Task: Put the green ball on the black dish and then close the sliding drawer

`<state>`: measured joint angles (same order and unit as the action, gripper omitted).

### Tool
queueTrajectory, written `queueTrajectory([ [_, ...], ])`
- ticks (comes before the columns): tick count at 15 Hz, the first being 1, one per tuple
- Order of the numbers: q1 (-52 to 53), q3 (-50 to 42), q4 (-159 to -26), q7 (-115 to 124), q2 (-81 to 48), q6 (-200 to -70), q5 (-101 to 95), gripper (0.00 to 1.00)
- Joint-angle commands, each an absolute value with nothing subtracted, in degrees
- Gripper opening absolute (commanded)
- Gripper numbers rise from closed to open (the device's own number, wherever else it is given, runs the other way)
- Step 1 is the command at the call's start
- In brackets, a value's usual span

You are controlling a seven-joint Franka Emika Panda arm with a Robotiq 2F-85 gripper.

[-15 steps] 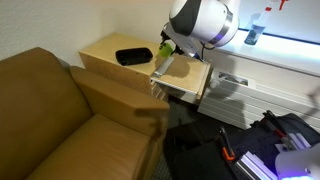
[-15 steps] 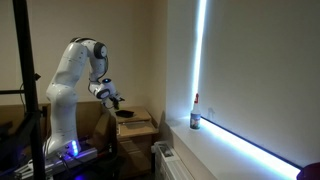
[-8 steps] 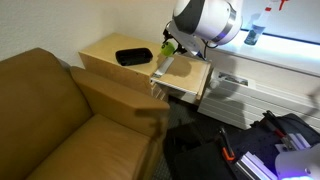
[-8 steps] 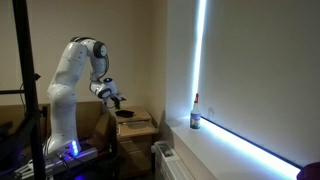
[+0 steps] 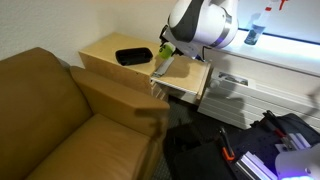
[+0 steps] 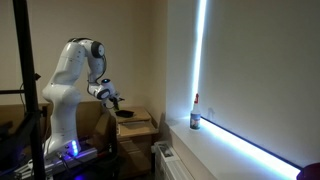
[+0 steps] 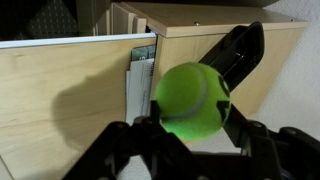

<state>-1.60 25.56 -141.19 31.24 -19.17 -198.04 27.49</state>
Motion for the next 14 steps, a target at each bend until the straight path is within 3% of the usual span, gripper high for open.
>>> queueTrajectory([
  [1, -6.2, 30.8, -140.3, 35.3, -19.4, -197.7, 24.6, 0.39],
  [2, -2.0, 26.9, -140.8, 32.8, -19.2, -198.0, 26.8, 0.64],
  [14, -4.8, 29.8, -140.6, 34.8, -19.2, -198.0, 25.4, 0.64],
])
